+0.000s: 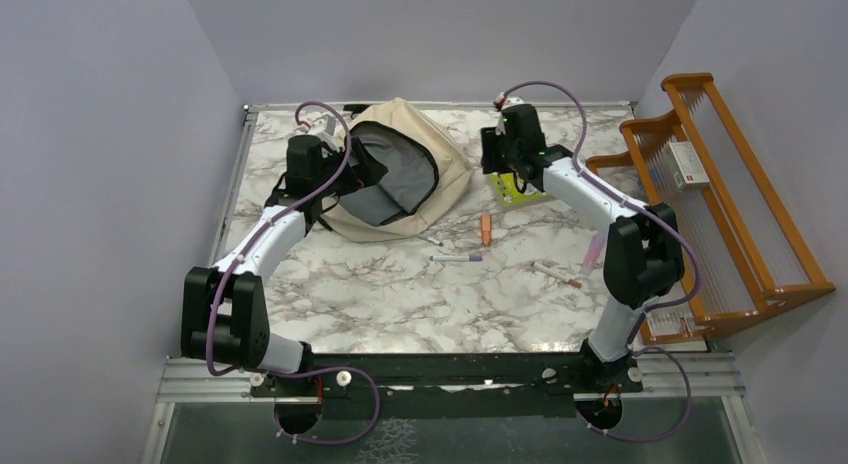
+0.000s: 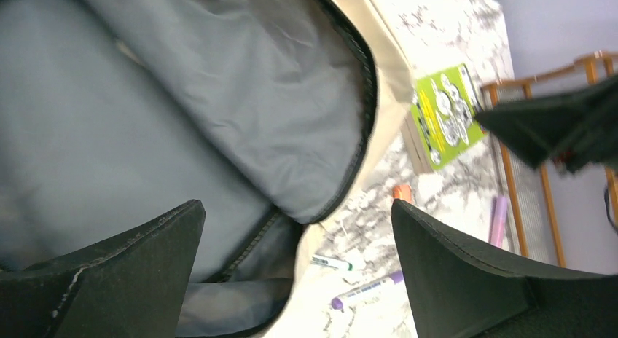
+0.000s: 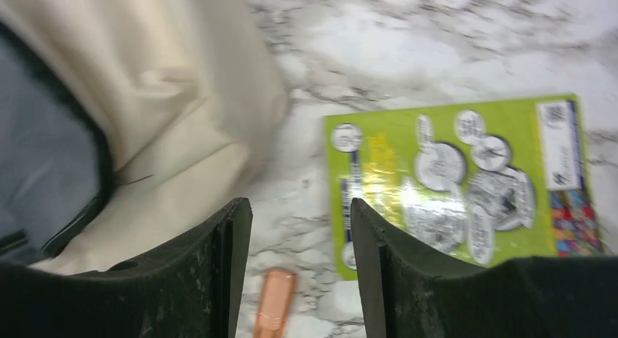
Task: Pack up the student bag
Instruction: Move the book to the center of the board.
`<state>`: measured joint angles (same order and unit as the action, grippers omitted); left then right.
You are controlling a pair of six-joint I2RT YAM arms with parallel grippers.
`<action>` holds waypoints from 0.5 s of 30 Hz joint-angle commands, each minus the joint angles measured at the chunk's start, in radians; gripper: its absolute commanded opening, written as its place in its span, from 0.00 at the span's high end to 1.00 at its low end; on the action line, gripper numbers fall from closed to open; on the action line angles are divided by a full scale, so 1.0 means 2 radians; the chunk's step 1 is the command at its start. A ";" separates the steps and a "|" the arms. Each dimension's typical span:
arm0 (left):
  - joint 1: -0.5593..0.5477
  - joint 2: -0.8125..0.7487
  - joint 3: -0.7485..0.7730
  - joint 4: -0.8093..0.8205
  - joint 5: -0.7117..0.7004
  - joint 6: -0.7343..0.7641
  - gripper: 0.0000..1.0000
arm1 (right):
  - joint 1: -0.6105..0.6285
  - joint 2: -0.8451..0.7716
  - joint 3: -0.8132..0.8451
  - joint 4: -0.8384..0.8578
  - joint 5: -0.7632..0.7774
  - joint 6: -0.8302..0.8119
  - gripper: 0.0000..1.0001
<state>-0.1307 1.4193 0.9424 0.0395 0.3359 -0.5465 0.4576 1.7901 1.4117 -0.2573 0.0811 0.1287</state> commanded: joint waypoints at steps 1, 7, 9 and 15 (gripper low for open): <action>-0.038 -0.003 0.014 0.022 0.021 0.029 0.01 | -0.053 0.018 0.020 -0.021 0.059 0.051 0.42; -0.054 0.004 -0.006 0.049 0.047 0.026 0.01 | -0.121 0.091 0.084 -0.035 0.057 0.071 0.33; -0.054 0.004 -0.007 0.049 0.051 0.026 0.01 | -0.134 0.119 0.114 -0.050 0.069 0.082 0.30; -0.054 -0.003 -0.005 0.036 0.052 0.039 0.01 | -0.161 0.175 0.164 -0.056 0.104 0.102 0.24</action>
<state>-0.2375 1.4250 0.9401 0.0963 0.4061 -0.5068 0.1593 2.0907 1.6741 -0.3302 0.2081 0.2863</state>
